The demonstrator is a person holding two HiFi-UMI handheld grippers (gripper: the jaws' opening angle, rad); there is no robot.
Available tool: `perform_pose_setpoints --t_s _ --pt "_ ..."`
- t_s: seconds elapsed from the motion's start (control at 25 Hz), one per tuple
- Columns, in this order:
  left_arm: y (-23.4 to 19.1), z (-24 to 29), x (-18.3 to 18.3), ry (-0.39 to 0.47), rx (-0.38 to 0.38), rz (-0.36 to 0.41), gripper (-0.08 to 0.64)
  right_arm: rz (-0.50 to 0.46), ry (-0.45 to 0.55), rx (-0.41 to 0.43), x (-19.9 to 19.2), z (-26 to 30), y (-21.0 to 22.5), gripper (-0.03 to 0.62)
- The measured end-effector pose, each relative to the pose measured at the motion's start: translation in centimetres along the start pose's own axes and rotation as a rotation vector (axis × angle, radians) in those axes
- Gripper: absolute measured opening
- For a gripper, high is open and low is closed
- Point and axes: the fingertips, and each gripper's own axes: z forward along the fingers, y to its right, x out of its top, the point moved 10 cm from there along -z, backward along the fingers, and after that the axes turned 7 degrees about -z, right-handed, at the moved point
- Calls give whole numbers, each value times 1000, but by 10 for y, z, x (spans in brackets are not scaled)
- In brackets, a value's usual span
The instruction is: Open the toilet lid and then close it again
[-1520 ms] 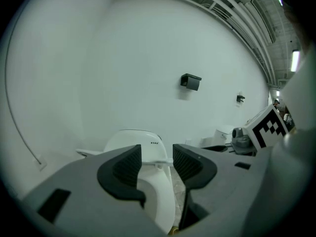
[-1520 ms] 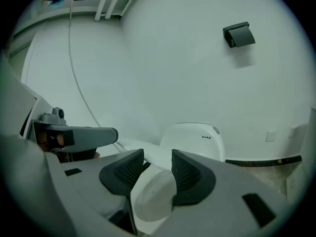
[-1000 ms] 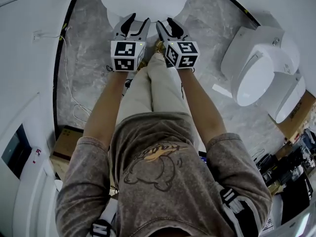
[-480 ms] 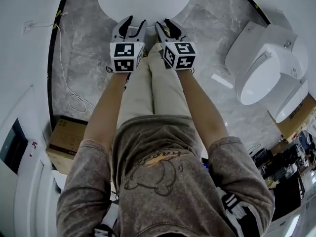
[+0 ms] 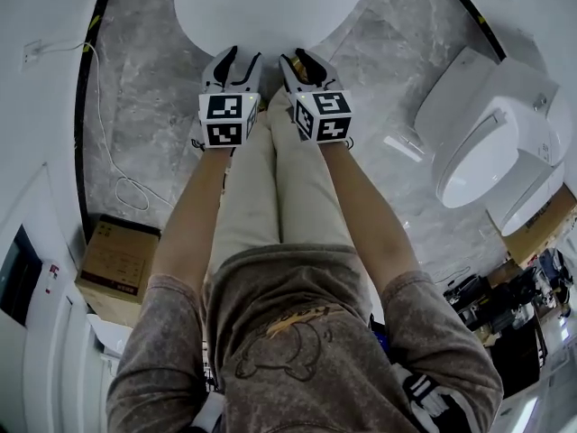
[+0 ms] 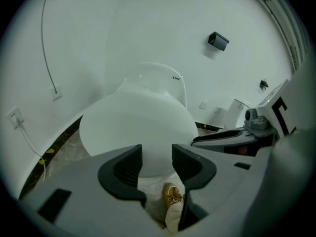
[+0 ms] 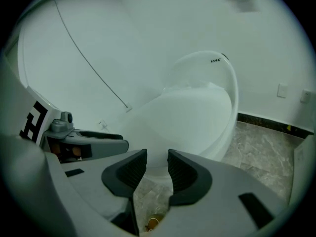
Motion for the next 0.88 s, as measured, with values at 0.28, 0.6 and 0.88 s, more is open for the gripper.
perform_pose_setpoints --t_s 0.28,0.6,0.88 --pt "-18 27 -25 -34 1 -39 193 3 -62 12 -21 27 7 150" --pt "-21 38 -32 -50 22 -32 181 13 -92 -3 -29 38 13 127" --pt "-12 18 0 -66 2 -57 181 -4 -53 -10 18 13 16 128"
